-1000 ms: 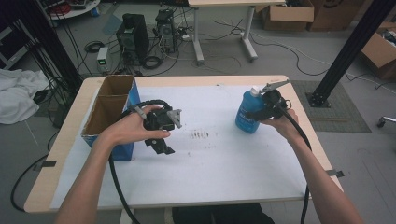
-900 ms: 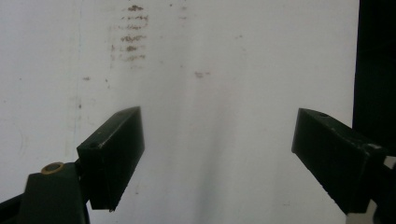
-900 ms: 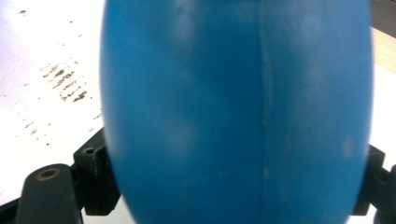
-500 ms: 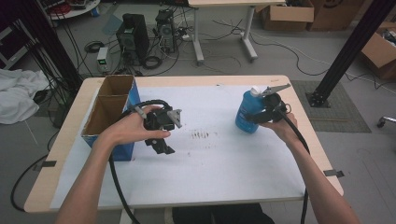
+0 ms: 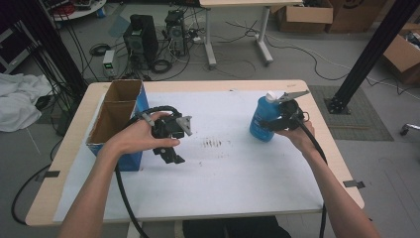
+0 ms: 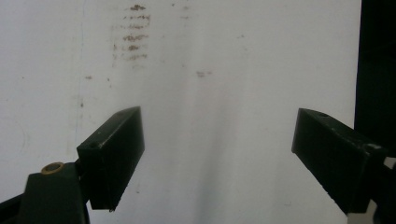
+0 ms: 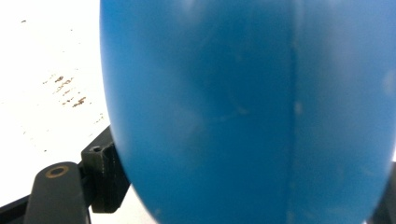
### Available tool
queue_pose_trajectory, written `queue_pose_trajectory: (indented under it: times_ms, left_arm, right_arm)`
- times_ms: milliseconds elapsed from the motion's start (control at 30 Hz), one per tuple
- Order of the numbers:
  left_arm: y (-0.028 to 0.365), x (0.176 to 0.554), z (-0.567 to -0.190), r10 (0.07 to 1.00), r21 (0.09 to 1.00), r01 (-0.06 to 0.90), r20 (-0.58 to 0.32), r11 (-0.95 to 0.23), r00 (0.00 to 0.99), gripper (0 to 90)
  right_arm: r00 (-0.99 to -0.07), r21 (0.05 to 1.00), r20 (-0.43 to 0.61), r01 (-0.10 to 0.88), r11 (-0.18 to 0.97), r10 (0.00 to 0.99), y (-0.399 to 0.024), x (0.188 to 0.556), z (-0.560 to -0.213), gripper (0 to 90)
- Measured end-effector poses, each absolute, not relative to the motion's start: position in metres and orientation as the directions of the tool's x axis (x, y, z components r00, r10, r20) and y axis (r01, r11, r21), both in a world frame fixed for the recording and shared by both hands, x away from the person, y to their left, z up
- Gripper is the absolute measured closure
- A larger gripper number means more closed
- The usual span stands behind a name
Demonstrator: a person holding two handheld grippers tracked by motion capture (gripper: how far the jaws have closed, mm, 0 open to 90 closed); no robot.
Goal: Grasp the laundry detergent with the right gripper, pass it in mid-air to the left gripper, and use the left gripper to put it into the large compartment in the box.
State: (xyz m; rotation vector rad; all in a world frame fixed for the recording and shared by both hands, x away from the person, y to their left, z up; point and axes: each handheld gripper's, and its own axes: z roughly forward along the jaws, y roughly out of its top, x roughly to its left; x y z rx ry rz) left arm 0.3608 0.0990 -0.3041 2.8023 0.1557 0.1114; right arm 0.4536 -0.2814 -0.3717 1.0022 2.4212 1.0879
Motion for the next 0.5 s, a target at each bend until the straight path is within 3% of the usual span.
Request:
queue_pose_trajectory:
  times_ms: [500]
  left_arm:
    - [0.0976,0.3615,-0.3053,0.117,0.332,0.090,0.063,-0.939,0.991,17.7]
  right_arm:
    - [-0.712,0.744,0.001,0.470,0.475,0.702,-0.2814,0.4521,-0.3696,26.0]
